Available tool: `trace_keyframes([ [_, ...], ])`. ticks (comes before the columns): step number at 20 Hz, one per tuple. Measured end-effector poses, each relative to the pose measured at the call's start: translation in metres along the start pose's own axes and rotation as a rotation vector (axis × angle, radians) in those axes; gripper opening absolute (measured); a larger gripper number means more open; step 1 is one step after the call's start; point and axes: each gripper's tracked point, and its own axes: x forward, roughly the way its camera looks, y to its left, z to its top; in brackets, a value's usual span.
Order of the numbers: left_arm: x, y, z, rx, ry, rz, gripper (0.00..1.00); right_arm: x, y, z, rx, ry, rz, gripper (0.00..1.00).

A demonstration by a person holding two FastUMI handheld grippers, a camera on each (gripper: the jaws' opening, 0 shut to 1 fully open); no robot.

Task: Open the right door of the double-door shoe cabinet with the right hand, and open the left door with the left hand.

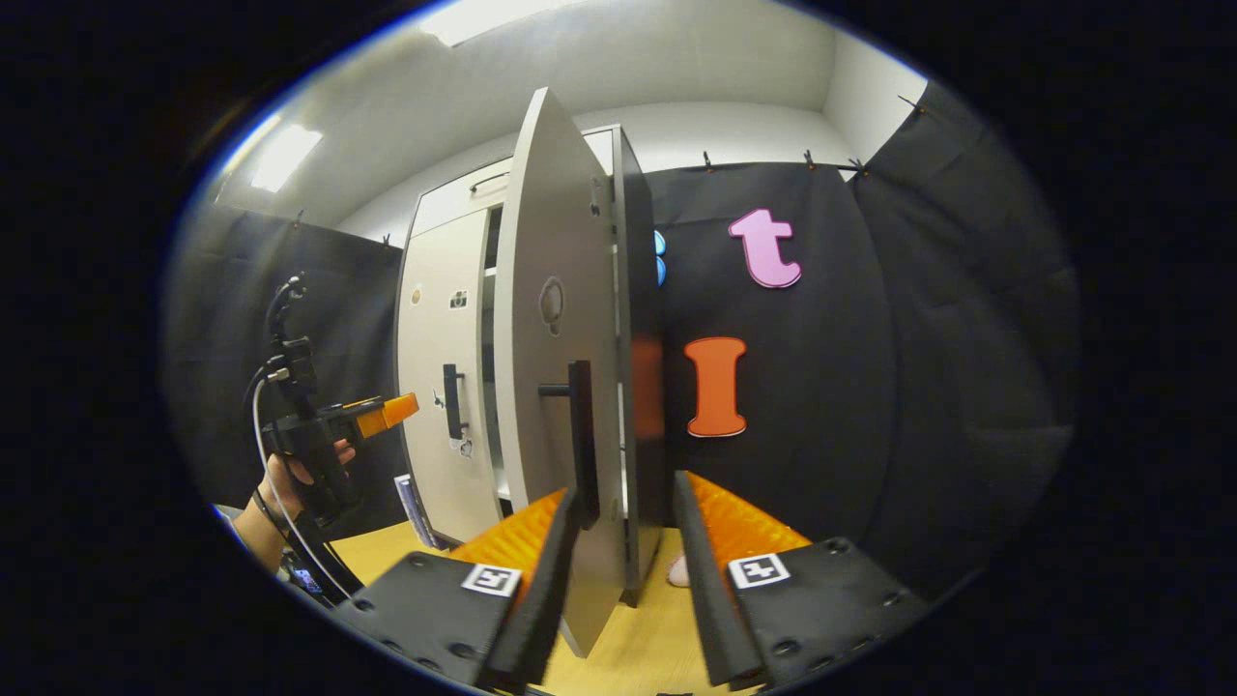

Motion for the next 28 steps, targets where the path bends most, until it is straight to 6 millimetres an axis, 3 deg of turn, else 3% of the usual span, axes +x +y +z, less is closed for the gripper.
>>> trace_keyframes([
  [2,0.023,0.007,-0.005,0.024,0.008,0.008,0.94,-0.009,-0.005,0.004,0.004,-0.007,-0.025,0.98],
  [9,0.08,0.018,-0.033,0.012,0.085,-0.036,0.94,-0.027,-0.029,0.005,-0.04,0.009,-0.182,1.0],
  [14,0.087,0.002,-0.023,-0.032,0.059,-0.116,0.87,-0.024,-0.023,0.009,-0.03,-0.011,-0.219,1.0],
  [15,0.089,-0.004,-0.026,-0.052,0.064,-0.141,0.82,-0.024,-0.016,0.01,-0.024,-0.012,-0.216,1.0],
  [16,0.089,-0.008,-0.026,-0.071,0.063,-0.161,0.62,-0.025,-0.011,0.008,-0.02,-0.009,-0.215,1.0],
  [17,0.088,-0.012,-0.026,-0.092,0.06,-0.186,0.55,-0.023,-0.01,0.008,-0.02,-0.006,-0.218,1.0],
  [19,0.084,-0.012,-0.027,-0.114,0.062,-0.198,0.31,-0.02,-0.006,0.006,-0.026,0.002,-0.226,1.0],
  [21,0.085,-0.012,-0.029,-0.09,0.074,-0.195,0.25,-0.018,-0.005,0.003,-0.028,0.01,-0.23,1.0],
  [22,0.081,0.003,-0.033,-0.057,0.087,-0.136,0.21,-0.018,-0.003,0.004,-0.029,0.015,-0.23,1.0],
  [23,0.081,0.012,-0.042,-0.047,0.12,-0.13,0.12,-0.017,0.003,0.003,-0.029,0.019,-0.227,1.0],
  [24,0.077,0.021,-0.057,-0.064,0.168,-0.121,0.02,-0.016,0.007,0.003,-0.029,0.022,-0.222,0.92],
  [26,0.068,0.043,-0.082,-0.087,0.238,-0.115,0.0,-0.011,0.014,0.001,-0.036,0.031,-0.212,0.92],
  [27,0.061,0.046,-0.077,-0.12,0.211,-0.134,0.0,-0.009,0.016,0.002,-0.041,0.031,-0.213,0.92],
  [28,0.057,0.043,-0.068,-0.145,0.177,-0.168,0.0,-0.006,0.019,0.004,-0.04,0.028,-0.211,1.0],
])
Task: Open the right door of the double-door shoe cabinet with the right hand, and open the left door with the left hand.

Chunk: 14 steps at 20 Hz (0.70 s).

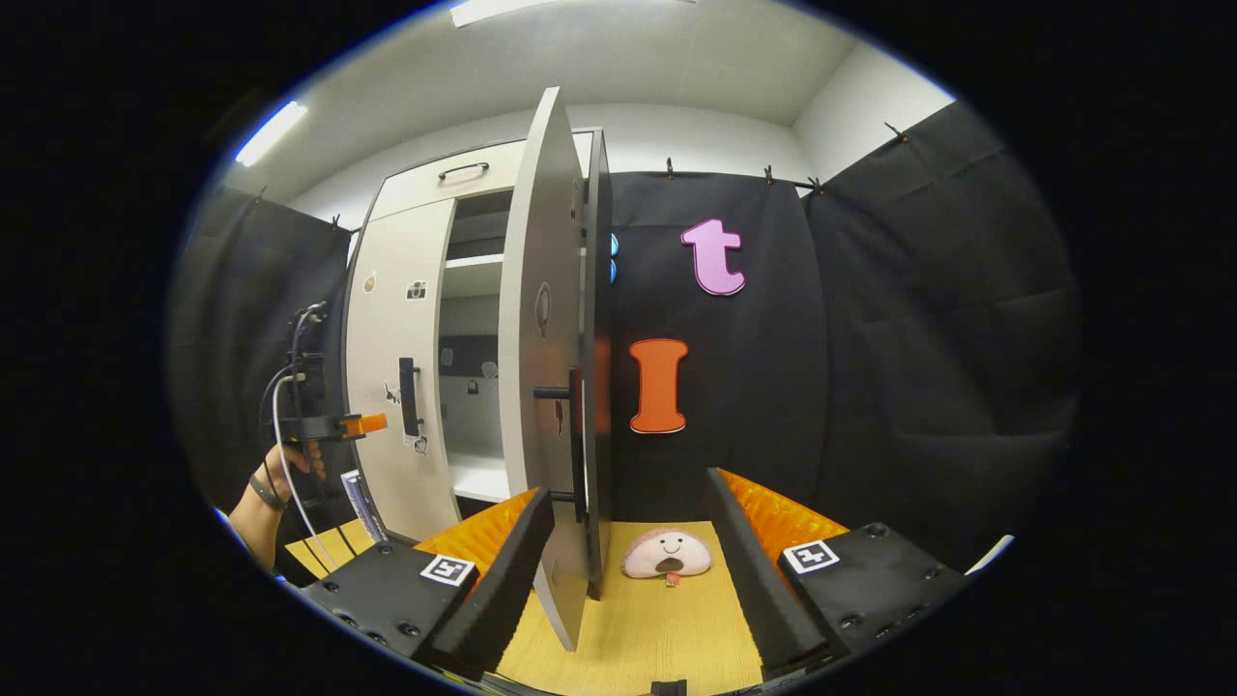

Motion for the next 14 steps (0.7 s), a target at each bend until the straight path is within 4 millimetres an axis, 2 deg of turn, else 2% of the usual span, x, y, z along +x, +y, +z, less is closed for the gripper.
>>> trace_keyframes([
  [1,-0.008,-0.002,0.007,0.011,-0.029,-0.021,0.0,0.002,0.005,0.002,0.007,-0.002,0.01,1.0],
  [2,-0.013,-0.004,0.017,0.05,-0.06,-0.023,0.0,0.004,0.011,0.002,0.016,-0.004,0.025,0.93],
  [3,-0.016,-0.008,0.027,0.089,-0.086,-0.03,0.0,0.005,0.016,0.002,0.02,-0.005,0.037,0.93],
  [4,-0.017,-0.018,0.034,0.115,-0.105,-0.057,0.17,0.005,0.019,0.001,0.02,-0.004,0.044,0.93],
  [6,-0.016,-0.039,0.039,0.15,-0.109,-0.105,0.63,0.005,0.019,-0.001,0.014,0.0,0.043,0.94],
  [8,-0.003,-0.056,0.033,0.174,-0.085,-0.133,0.74,0.0,0.017,-0.002,0.017,0.001,0.035,0.93],
  [9,0.007,-0.061,0.028,0.175,-0.078,-0.13,0.76,-0.001,0.013,-0.002,0.015,0.001,0.026,0.94],
  [10,0.019,-0.062,0.023,0.169,-0.067,-0.115,0.78,-0.004,0.008,-0.002,0.012,0.0,0.012,0.94],
  [11,0.031,-0.062,0.018,0.162,-0.059,-0.097,0.79,-0.008,0.004,-0.001,0.008,-0.002,0.0,1.0],
  [12,0.043,-0.061,0.013,0.159,-0.045,-0.08,0.82,-0.012,0.0,0.001,0.007,-0.003,-0.011,1.0],
  [14,0.058,-0.059,0.0,0.153,0.007,-0.05,0.82,-0.019,-0.008,0.003,0.003,-0.006,-0.033,1.0],
])
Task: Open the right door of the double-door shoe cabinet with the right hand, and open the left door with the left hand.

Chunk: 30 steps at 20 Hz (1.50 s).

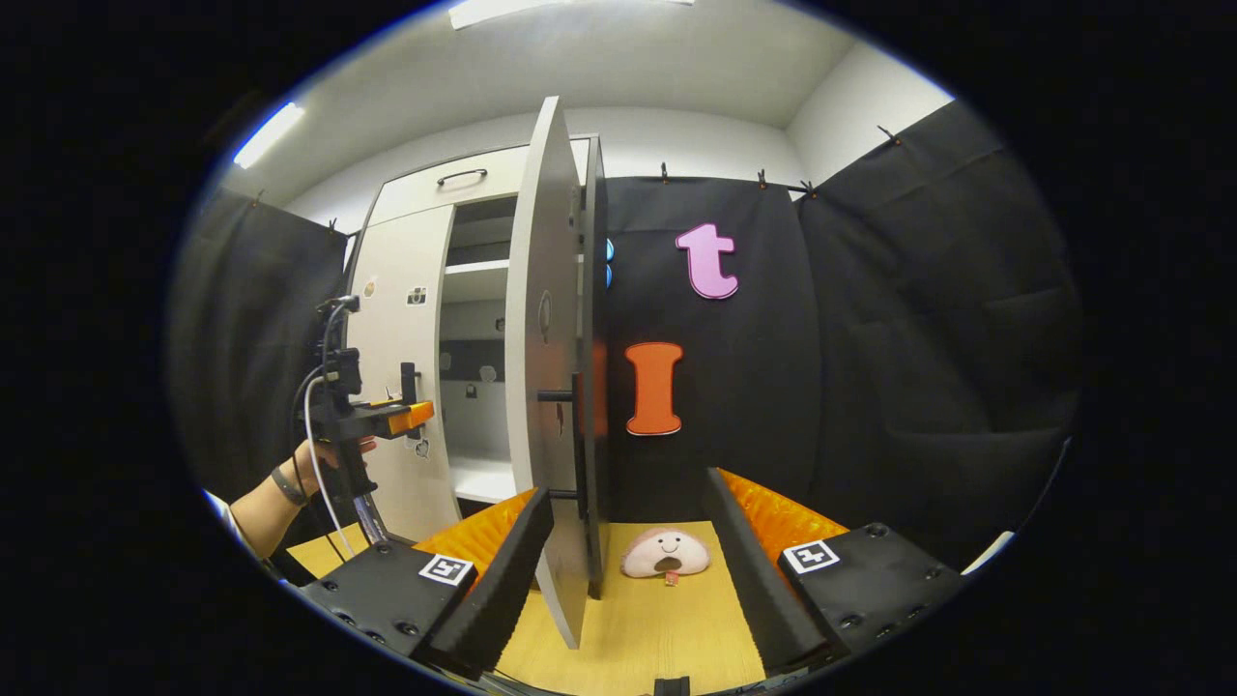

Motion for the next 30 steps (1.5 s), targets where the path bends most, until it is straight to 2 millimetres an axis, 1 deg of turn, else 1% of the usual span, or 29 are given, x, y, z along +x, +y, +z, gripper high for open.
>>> trace_keyframes([
  [1,-0.003,-0.004,0.005,-0.002,-0.019,-0.006,0.82,-0.004,-0.004,0.001,-0.005,-0.002,-0.014,0.93],
  [2,-0.007,-0.006,0.014,0.003,-0.05,-0.023,0.78,-0.006,-0.008,0.002,-0.009,-0.006,-0.03,1.0],
  [3,0.0,-0.007,0.019,0.019,-0.07,-0.02,0.77,-0.008,-0.012,0.003,-0.012,-0.009,-0.044,1.0],
  [4,0.003,0.002,0.02,0.041,-0.069,0.009,0.72,-0.008,-0.012,0.004,-0.008,-0.012,-0.048,1.0],
  [5,0.002,0.005,0.019,0.03,-0.063,0.013,0.6,-0.009,-0.01,0.005,-0.001,-0.014,-0.045,1.0],
  [6,0.0,0.004,0.021,0.01,-0.066,-0.013,0.34,-0.01,-0.007,0.005,0.009,-0.015,-0.037,1.0],
  [7,0.0,0.003,0.02,-0.003,-0.064,-0.036,0.3,-0.009,-0.006,0.005,0.018,-0.014,-0.033,1.0],
  [8,-0.002,0.003,0.019,-0.027,-0.056,-0.045,0.24,-0.008,-0.005,0.005,0.026,-0.01,-0.032,1.0],
  [9,-0.006,0.005,0.019,-0.029,-0.047,-0.05,0.21,-0.006,-0.004,0.003,0.034,-0.005,-0.03,1.0],
  [11,-0.019,0.006,0.018,0.025,-0.022,-0.061,0.2,0.0,0.004,0.003,0.039,0.002,-0.022,1.0],
  [12,-0.03,0.007,0.019,0.034,-0.02,-0.073,0.2,-0.001,0.009,0.002,0.035,0.005,-0.022,1.0],
  [14,-0.048,0.011,0.021,-0.004,-0.014,-0.098,0.2,-0.008,0.018,0.0,0.023,0.008,-0.025,1.0],
  [15,-0.06,0.016,0.019,-0.018,-0.005,-0.11,0.2,-0.006,0.02,0.001,0.02,0.009,-0.024,1.0],
  [16,-0.072,0.02,0.019,-0.035,0.0,-0.121,0.18,-0.006,0.024,0.001,0.022,0.005,-0.022,1.0],
  [17,-0.084,0.024,0.019,-0.047,-0.001,-0.135,0.17,-0.009,0.03,0.001,0.026,0.002,-0.017,0.97],
  [18,-0.096,0.03,0.02,-0.059,-0.006,-0.144,0.19,-0.01,0.037,0.001,0.028,-0.005,-0.009,0.94],
  [21,-0.13,0.054,0.022,-0.054,-0.022,-0.15,0.19,-0.008,0.053,0.001,0.035,-0.022,0.015,0.94],
  [22,-0.14,0.063,0.024,-0.051,-0.03,-0.146,0.18,-0.007,0.059,-0.001,0.036,-0.025,0.021,1.0],
  [23,-0.152,0.073,0.027,-0.053,-0.039,-0.142,0.18,-0.005,0.061,-0.002,0.038,-0.028,0.018,1.0],
  [24,-0.161,0.083,0.029,-0.062,-0.044,-0.135,0.18,-0.002,0.064,-0.004,0.044,-0.03,0.017,0.94],
  [25,-0.17,0.093,0.031,-0.064,-0.047,-0.127,0.18,0.0,0.071,-0.006,0.054,-0.029,0.025,0.93],
  [26,-0.174,0.098,0.032,-0.056,-0.046,-0.115,0.18,0.001,0.078,-0.009,0.063,-0.029,0.033,1.0],
  [27,-0.177,0.105,0.033,-0.041,-0.05,-0.098,0.17,0.003,0.083,-0.012,0.071,-0.027,0.042,1.0],
  [29,-0.186,0.128,0.038,0.013,-0.062,-0.052,0.16,0.006,0.088,-0.017,0.079,-0.024,0.043,1.0],
  [30,-0.19,0.139,0.04,0.036,-0.07,-0.026,0.16,0.007,0.089,-0.018,0.081,-0.024,0.037,0.97],
])
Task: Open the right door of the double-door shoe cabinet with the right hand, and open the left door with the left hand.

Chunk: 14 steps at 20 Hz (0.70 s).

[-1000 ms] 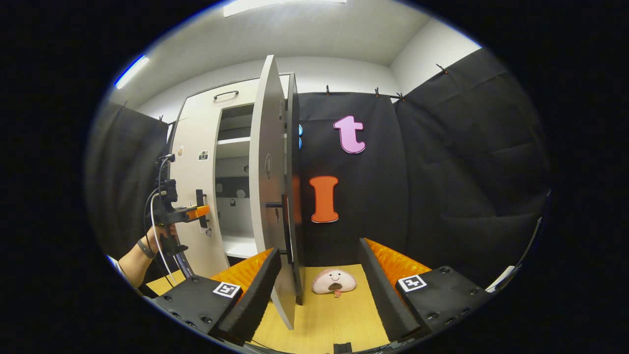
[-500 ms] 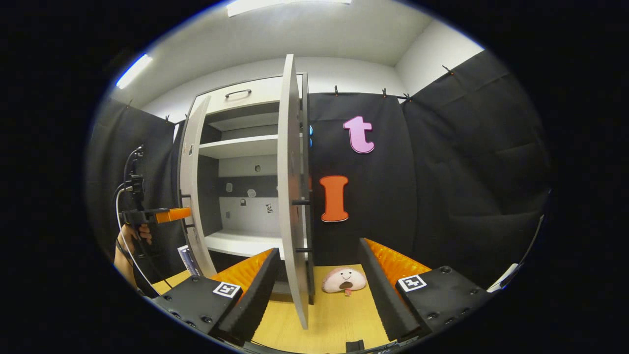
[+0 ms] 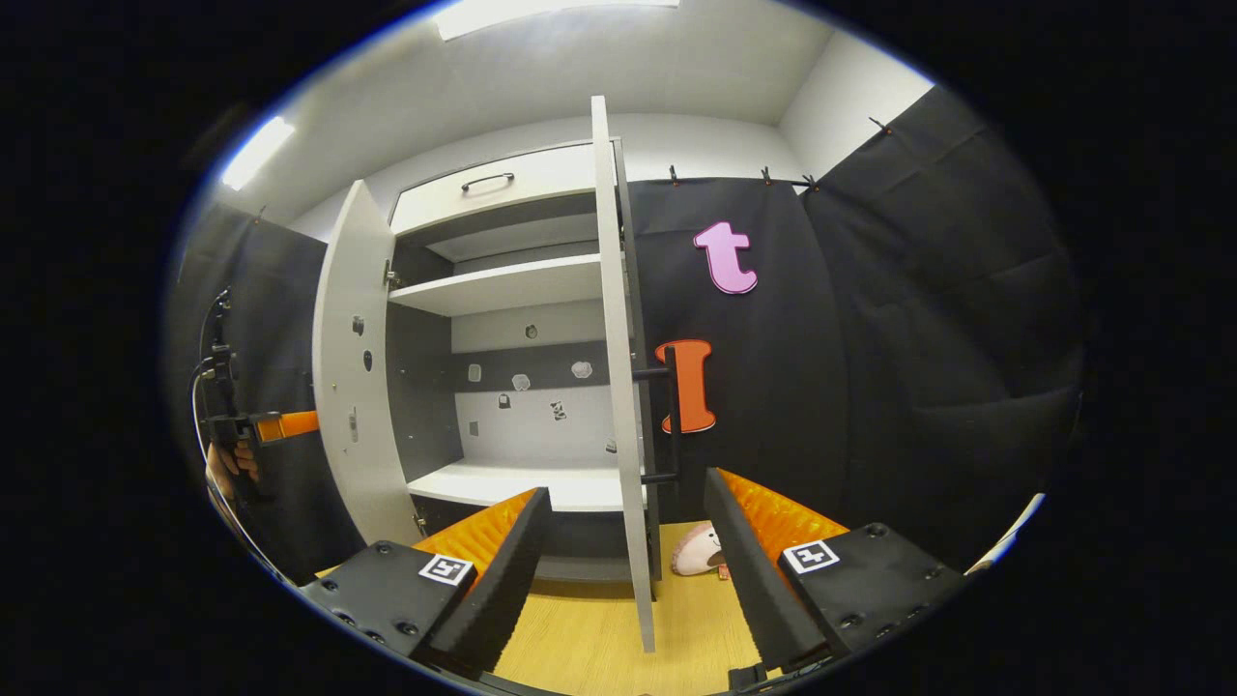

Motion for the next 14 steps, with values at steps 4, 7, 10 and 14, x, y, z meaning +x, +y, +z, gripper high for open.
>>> trace_keyframes([
  [4,-0.01,0.023,0.006,0.023,-0.058,0.013,0.1,0.004,0.009,0.0,0.004,0.002,0.006,0.94],
  [7,-0.011,0.034,0.006,0.026,-0.066,-0.014,0.09,0.007,0.015,0.005,0.008,-0.002,0.014,0.93],
  [10,-0.013,0.051,0.01,0.049,-0.087,0.014,0.09,0.006,0.018,0.003,0.005,0.001,0.021,1.0],
  [14,-0.011,0.078,0.013,0.075,-0.104,0.061,0.08,0.004,0.022,0.003,-0.003,0.002,0.023,0.93],
])
